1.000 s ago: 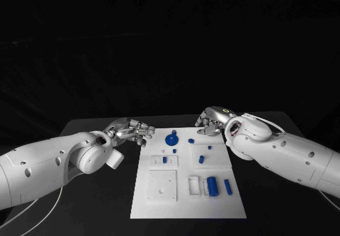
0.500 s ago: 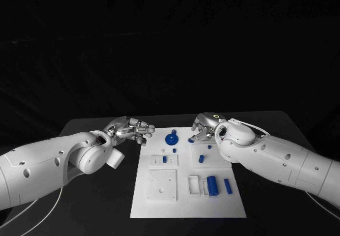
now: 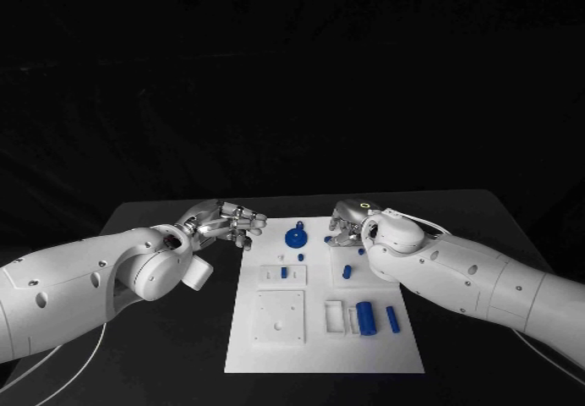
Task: Assemble the parts on the task board
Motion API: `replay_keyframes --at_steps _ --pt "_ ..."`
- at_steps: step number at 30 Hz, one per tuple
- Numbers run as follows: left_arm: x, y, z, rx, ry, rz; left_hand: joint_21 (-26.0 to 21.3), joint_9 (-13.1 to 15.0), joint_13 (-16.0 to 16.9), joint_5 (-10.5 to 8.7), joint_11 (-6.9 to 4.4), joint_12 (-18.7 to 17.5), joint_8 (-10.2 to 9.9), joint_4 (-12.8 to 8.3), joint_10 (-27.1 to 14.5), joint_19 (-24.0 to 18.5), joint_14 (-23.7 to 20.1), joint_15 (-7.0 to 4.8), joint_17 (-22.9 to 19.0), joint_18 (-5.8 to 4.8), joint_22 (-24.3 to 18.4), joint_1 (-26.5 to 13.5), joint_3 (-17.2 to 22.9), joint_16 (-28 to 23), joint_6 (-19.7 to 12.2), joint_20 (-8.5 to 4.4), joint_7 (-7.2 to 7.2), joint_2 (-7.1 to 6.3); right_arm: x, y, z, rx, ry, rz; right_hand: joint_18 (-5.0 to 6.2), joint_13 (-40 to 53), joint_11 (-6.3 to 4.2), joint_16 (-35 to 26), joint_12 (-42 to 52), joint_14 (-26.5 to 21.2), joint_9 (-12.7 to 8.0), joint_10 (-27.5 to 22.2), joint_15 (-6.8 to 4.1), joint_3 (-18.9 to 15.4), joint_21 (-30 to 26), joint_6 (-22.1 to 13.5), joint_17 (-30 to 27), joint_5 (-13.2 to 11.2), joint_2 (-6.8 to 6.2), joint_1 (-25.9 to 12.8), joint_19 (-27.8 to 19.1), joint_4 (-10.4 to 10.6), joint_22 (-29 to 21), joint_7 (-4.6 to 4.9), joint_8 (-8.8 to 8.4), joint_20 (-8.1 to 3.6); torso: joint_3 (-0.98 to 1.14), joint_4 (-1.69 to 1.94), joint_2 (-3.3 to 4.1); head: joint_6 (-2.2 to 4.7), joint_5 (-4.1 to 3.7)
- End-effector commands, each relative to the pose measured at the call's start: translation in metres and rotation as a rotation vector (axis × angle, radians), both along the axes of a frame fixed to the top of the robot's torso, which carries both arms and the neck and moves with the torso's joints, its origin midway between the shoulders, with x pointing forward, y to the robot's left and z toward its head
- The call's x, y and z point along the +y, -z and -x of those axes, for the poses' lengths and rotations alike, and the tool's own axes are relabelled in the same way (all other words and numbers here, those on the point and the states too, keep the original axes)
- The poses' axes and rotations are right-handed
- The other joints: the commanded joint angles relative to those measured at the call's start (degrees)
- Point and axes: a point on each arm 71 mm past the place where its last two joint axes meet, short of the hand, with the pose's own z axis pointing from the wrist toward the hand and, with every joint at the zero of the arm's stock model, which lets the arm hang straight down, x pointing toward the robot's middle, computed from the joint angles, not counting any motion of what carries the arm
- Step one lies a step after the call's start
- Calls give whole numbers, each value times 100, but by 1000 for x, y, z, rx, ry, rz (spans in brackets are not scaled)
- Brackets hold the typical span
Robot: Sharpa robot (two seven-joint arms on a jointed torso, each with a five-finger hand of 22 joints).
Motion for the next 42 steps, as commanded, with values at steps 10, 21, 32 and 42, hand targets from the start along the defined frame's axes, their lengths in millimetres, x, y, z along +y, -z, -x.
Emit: replay_keyframes --at_steps 10,21,32,42 --pt "-2 -2 1 -18 8 7 -41 -3 -8 15 29 -16 12 -4 -37 39 8 49 6 44 66 32 -13 -8 -33 -3 5 -28 4 5 -3 3 3 27 -50 49 10 59 72 11 3 44 4 97 76 121 55 -48 18 51 225 -58 639 -13 -26 24 -3 20 9 -28 5" --pt "-2 -2 2 -15 11 5 -67 -4 -7 12 30 -14 8 -3 -41 50 7 50 6 43 77 29 -11 -11 -42 -3 8 -24 5 12 -4 25 -1 39 -61 64 -1 59 72 9 3 46 -1 118 102 187 73 -55 31 47 218 -110 642 -30 -27 17 1 6 6 -50 29" --pt "-2 -2 2 -12 12 1 -93 -4 -9 5 36 -18 4 -4 -55 57 5 53 7 43 84 33 -13 -14 -58 -1 13 -27 4 18 -4 46 -2 54 -62 70 3 54 64 11 0 40 -1 125 113 166 86 -50 28 49 210 -178 641 -22 -31 15 -2 5 9 -67 33" --pt "-2 -2 2 -11 13 -3 -104 -6 -8 3 41 -22 -3 -3 -67 63 6 57 7 44 85 32 -19 -15 -78 2 21 -35 3 20 -5 47 3 56 -55 78 6 48 65 10 1 36 -1 175 114 152 91 -40 45 77 209 -246 640 -15 -29 17 -4 4 14 -80 36"
